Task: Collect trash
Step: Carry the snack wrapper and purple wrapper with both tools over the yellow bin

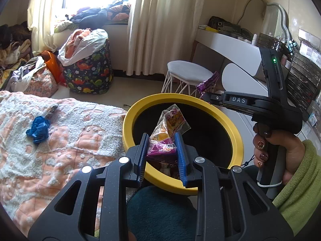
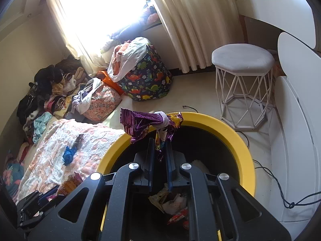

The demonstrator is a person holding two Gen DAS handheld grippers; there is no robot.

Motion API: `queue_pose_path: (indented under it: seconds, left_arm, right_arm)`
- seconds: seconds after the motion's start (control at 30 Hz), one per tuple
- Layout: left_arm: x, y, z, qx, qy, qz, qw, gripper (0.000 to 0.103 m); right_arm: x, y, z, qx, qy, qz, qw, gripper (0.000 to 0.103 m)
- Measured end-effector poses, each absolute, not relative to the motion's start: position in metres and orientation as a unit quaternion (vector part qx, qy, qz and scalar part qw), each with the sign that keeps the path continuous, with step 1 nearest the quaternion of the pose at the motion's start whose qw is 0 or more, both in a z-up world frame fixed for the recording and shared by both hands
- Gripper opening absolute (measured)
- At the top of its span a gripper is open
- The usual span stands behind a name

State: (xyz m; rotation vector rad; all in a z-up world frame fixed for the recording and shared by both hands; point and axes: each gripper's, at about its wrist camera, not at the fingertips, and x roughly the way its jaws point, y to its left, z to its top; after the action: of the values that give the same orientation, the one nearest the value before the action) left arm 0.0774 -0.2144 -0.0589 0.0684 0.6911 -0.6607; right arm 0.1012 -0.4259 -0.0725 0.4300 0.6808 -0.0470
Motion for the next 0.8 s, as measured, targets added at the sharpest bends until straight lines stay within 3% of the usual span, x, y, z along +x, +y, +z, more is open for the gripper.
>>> queue_pose_path:
  seconds: [0.8]
  left_arm:
    - [0.092, -0.264, -0.080, 0.064, 0.355, -0.345, 0.867, 0.021]
  right_arm:
    - [0.107, -0.450, -0.099, 0.225, 0.373, -0.047, 0.899, 0.010]
